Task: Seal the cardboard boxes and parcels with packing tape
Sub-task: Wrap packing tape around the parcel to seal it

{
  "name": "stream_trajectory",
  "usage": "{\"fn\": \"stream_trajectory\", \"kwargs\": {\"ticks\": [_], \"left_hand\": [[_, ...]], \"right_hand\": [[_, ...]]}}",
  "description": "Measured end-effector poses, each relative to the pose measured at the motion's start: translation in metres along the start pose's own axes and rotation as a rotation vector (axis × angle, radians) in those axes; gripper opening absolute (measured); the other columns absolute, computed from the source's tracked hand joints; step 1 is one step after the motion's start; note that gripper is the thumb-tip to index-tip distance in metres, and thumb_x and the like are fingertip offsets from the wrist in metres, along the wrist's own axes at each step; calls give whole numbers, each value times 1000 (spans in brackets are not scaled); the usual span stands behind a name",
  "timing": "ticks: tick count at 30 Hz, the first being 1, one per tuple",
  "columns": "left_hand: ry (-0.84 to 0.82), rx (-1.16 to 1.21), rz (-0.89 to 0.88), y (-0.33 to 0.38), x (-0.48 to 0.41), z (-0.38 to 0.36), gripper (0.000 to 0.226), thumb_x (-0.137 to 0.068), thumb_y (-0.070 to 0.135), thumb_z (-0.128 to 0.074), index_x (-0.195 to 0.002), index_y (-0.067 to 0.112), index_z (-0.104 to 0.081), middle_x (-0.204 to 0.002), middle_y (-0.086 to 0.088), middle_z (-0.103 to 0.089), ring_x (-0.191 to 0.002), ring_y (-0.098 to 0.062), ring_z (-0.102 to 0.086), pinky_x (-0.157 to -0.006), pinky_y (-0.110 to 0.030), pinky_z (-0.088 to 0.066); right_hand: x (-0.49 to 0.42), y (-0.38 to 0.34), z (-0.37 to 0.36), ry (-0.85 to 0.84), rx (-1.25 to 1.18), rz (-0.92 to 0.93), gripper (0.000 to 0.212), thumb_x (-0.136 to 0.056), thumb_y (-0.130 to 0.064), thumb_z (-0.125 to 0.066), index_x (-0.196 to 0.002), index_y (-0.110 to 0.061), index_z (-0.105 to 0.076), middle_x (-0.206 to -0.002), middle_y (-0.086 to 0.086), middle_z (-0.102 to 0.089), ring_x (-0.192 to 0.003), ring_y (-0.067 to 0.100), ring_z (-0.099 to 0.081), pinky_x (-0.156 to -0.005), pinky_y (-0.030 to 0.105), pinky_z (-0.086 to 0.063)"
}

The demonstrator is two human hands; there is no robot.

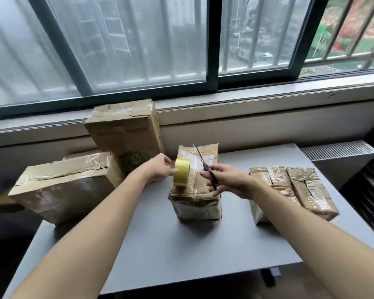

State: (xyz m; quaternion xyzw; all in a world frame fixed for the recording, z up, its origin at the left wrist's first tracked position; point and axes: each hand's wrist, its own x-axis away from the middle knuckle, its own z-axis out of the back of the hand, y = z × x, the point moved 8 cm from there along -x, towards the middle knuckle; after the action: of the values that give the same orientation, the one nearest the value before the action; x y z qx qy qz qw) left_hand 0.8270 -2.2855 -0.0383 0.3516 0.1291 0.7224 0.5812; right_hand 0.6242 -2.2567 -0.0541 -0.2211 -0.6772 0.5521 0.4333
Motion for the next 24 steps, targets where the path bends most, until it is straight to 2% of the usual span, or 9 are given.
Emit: {"fn": "stream_trajectory", "kwargs": {"ticks": [3, 6, 8, 10, 12, 16, 20, 22, 24], "left_hand": [[-147, -40, -65, -1, 1, -20, 28, -85, 27, -78, -107, 11, -70, -99, 3, -72, -95, -14, -66, -91, -27, -51], [-161, 130, -136, 2, 2, -29, 13, -91, 16, -71, -104, 18, -72, -83, 15, -69, -74, 1, -61, -69, -11, -48], [-156, 256, -135, -3, 3, -30, 15, -93, 13, -68, -106, 20, -71, -80, 13, -67, -71, -1, -56, -58, -10, -42], [-154, 336, -114, -10, 2, -29, 14, -92, 12, -69, -103, 21, -71, -79, 8, -66, -75, -10, -53, -61, -18, -39], [-153, 379, -109, -14, 0, -27, 12, -91, 11, -70, -97, 22, -72, -81, 5, -67, -83, -15, -52, -68, -24, -38], [-170, 460, -155, -4, 1, -21, 16, -90, 6, -70, -98, 19, -72, -87, 3, -74, -89, -15, -65, -85, -26, -50], [-200, 545, -197, 20, 5, -13, 18, -93, 0, -65, -108, 7, -70, -86, 2, -75, -75, -7, -71, -63, -13, -51], [-213, 556, -216, 30, 4, -10, 20, -93, 0, -64, -111, 5, -70, -88, 1, -76, -77, -8, -71, -64, -14, -51], [-218, 550, -224, 40, 3, -8, 22, -92, 1, -65, -113, 5, -69, -88, 1, -76, -77, -7, -71, -65, -14, -52]], "right_hand": [[9, 14, 15, 218, 254, -28, 27, -94, -31, -68, -115, -14, -64, -80, 3, -56, -69, 16, -52, -53, 23, -47], [16, 24, 29, 339, 470, -25, 11, -92, -27, -70, -98, -19, -65, -69, -7, -62, -58, 10, -52, -52, 22, -44], [21, 29, 36, 366, 641, -54, 18, -90, -27, -69, -105, -16, -64, -83, -2, -67, -64, 11, -57, -57, 22, -45], [26, 27, 40, 357, 870, -102, 30, -89, -28, -67, -117, -17, -61, -94, 1, -64, -79, 19, -59, -64, 24, -44], [29, 22, 42, 324, 1030, -136, 38, -89, -28, -66, -124, -18, -60, -95, 2, -62, -83, 22, -57, -68, 25, -43], [24, 18, 48, 255, 1126, -167, 45, -86, -25, -67, -130, -19, -59, -112, 7, -68, -95, 24, -61, -80, 29, -51], [13, 3, 47, 228, 1168, -95, 44, -88, -28, -68, -130, -18, -59, -110, 7, -66, -99, 26, -60, -75, 26, -45], [7, -6, 47, 211, 1181, -55, 45, -88, -28, -68, -132, -19, -59, -122, 7, -65, -108, 25, -59, -76, 23, -40], [0, -15, 49, 210, 1189, -23, 49, -88, -31, -69, -135, -21, -58, -130, 7, -62, -117, 25, -56, -86, 25, -45]]}}
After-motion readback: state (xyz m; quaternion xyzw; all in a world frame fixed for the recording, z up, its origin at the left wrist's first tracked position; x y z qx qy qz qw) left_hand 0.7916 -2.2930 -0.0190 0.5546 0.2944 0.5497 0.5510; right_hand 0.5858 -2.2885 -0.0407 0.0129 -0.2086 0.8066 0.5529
